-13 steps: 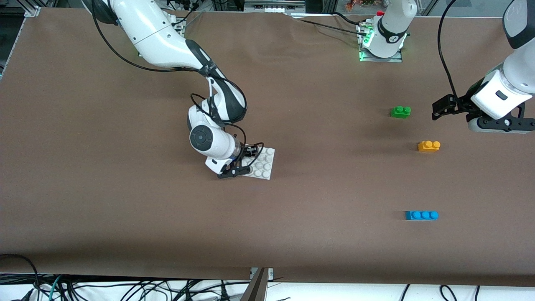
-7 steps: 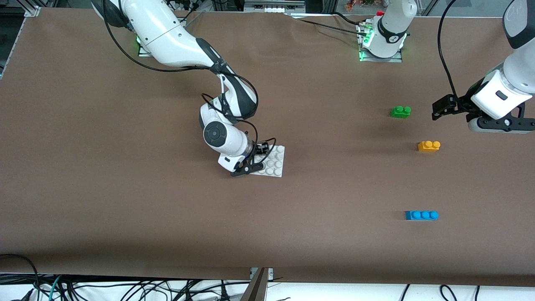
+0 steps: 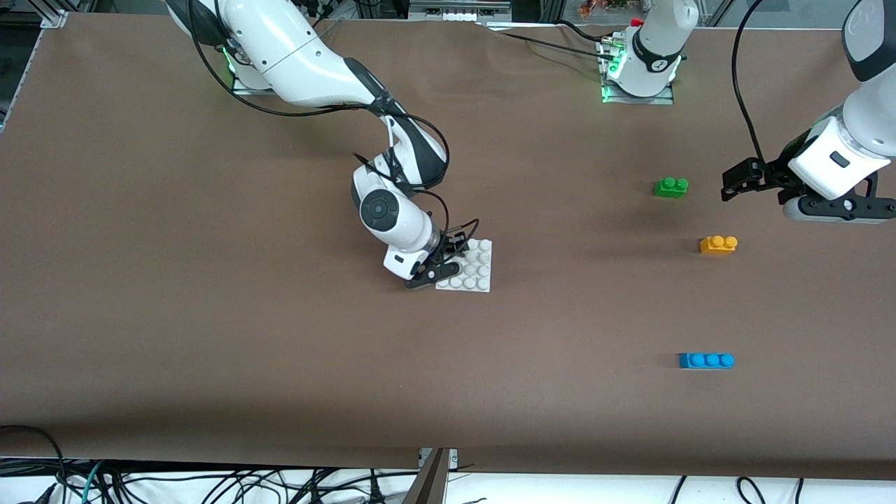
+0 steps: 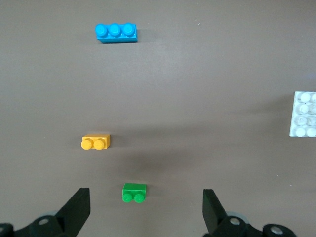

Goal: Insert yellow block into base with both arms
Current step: 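Slide the white base plate with the right gripper toward the table middle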

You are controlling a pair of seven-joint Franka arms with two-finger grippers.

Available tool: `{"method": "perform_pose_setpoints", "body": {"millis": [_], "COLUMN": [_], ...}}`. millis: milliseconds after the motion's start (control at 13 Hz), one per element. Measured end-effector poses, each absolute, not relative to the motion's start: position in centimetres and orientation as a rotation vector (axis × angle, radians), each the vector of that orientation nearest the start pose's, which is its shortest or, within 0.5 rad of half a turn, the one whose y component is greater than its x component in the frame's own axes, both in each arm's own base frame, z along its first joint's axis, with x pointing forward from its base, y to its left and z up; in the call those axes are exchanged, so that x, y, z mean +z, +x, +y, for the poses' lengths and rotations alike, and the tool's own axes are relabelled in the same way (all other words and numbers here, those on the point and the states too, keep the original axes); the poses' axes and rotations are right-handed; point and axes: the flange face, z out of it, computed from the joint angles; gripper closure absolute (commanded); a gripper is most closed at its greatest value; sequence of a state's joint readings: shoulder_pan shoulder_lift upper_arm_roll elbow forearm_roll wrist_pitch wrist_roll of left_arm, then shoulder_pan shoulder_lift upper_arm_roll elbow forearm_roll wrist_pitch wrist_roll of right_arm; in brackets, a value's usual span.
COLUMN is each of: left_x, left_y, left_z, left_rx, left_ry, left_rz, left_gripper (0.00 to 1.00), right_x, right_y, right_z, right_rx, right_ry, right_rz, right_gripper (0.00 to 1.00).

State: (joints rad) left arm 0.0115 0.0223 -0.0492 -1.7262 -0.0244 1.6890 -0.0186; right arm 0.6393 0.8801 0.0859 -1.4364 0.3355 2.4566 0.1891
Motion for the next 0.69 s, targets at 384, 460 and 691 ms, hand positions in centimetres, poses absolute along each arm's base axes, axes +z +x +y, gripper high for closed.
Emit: {"method": "perform_pose_setpoints", "body": {"millis": [384, 460, 691], "left_x": [54.8, 54.8, 54.8], "left_y": [56.3, 56.3, 56.3], "left_z": [-2.3, -2.3, -2.3], "left_rx": [0.095, 0.095, 0.095], "left_ry": [-3.164, -3.164, -3.164], "left_rz": [0.025, 0.025, 0.025], "left_gripper": [0.0, 0.0, 0.0], "right_x": [17.8, 17.8, 17.7], "right_y": [55.4, 55.3, 55.0], "right_z": [49.1, 49.5, 50.6], "right_rx": [-0.013, -0.016, -0.022], "right_ry": [-2.787, -2.784, -2.779], "right_rz": [-0.361, -0.358, -0.343], "right_gripper": [0.36, 0.36, 0.36]}}
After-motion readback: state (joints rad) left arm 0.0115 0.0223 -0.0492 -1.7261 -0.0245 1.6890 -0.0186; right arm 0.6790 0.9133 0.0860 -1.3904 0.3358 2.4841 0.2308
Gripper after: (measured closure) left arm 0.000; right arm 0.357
